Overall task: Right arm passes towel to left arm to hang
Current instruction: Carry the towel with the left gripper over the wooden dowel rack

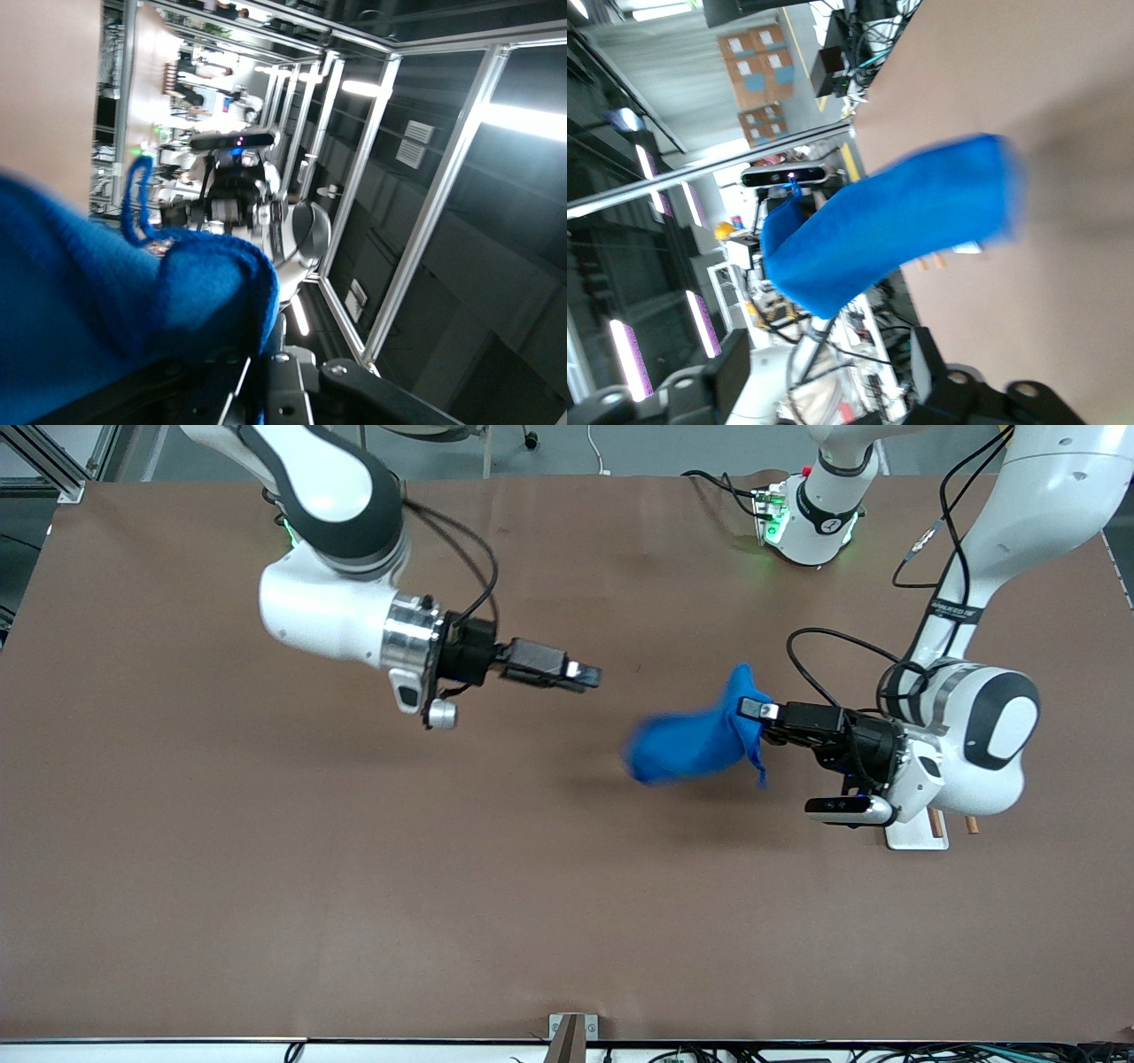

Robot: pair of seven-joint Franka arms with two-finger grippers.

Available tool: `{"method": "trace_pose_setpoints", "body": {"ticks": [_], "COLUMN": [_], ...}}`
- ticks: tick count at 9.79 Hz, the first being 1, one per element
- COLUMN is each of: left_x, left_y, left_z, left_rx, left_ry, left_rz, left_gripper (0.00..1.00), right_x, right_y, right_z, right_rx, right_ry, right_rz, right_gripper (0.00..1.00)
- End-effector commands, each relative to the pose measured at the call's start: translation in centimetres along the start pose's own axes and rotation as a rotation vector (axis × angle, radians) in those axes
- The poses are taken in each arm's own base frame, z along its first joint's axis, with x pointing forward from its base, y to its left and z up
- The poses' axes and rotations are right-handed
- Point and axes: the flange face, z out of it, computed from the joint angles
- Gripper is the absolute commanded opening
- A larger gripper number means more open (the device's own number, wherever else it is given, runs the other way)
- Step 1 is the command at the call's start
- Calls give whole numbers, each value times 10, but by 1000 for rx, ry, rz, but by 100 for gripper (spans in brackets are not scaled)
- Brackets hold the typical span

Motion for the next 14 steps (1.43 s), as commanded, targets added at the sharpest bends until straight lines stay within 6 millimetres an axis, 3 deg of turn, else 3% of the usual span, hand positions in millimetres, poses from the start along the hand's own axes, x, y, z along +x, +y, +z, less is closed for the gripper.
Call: {"method": "trace_pose_setpoints", "body": {"ticks": [1, 3, 6, 8, 11, 12, 14], "left_x": [-5, -11, -33, -54, -71, -74, -76], "left_y": [11, 42, 82, 99, 98, 91, 67], "left_z": [-32, -68, -98, -112, -162, -183, -193], "left_rx": [155, 397, 843, 1107, 1282, 1262, 1228], "left_ry": [40, 90, 191, 251, 413, 472, 618], "left_rz": [-75, -173, -290, -298, -478, -547, -710], "left_gripper": [0, 0, 0, 0, 0, 0, 0], "right_x": [35, 58, 51, 59, 53, 45, 21], "right_y": [24, 41, 25, 31, 23, 8, -25], "right_z": [-56, -103, -175, -268, -381, -416, -464], "right_rx": [-156, -384, -783, -983, -1151, -1153, -1159], "right_ry": [3, 19, 142, 221, 233, 224, 222], "right_rz": [-79, -139, -151, -128, -183, -146, -90], "right_gripper": [100, 100, 100, 100, 100, 100, 100]}}
